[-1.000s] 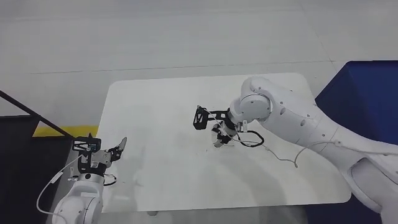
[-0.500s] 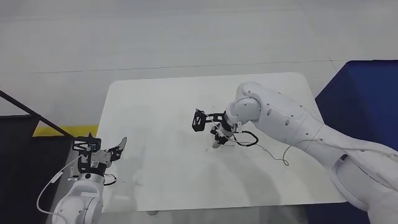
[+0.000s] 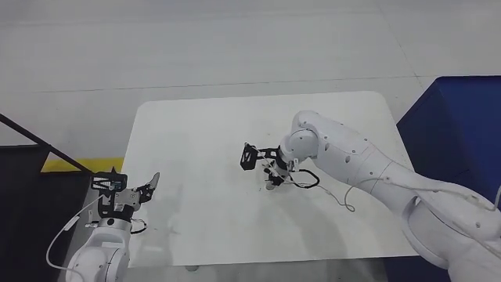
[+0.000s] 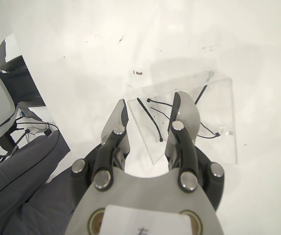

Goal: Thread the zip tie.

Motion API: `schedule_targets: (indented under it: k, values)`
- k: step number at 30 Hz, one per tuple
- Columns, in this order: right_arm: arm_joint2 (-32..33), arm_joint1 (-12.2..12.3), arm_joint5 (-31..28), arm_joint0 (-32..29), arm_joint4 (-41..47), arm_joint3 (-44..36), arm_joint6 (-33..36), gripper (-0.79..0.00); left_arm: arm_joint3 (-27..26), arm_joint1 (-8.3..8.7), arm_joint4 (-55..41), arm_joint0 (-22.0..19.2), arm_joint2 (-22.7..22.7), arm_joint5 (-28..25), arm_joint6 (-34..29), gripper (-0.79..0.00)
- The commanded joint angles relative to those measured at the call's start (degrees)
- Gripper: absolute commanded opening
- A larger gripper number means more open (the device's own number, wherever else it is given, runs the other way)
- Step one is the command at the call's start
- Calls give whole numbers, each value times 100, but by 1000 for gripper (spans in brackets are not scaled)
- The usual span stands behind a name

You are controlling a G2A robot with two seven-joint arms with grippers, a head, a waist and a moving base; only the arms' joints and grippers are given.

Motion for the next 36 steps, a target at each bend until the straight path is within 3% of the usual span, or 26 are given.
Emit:
schedule_targets:
  k: [1, 7, 13, 15, 36]
  values:
    - [0, -30, -21, -5, -12, 47, -21, -486, 0, 0, 0, 0, 0, 0, 0, 0]
    - [0, -104, -65, 1, -37, 178, -65, -566, 0, 0, 0, 0, 0, 0, 0, 0]
    - [0, -163, -124, 35, -68, 255, -123, -767, 0, 0, 0, 0, 0, 0, 0, 0]
    - [0, -168, -149, 54, -61, 263, -149, -785, 0, 0, 0, 0, 0, 0, 0, 0]
    - [0, -92, -106, 149, 106, 188, -106, -785, 0, 0, 0, 0, 0, 0, 0, 0]
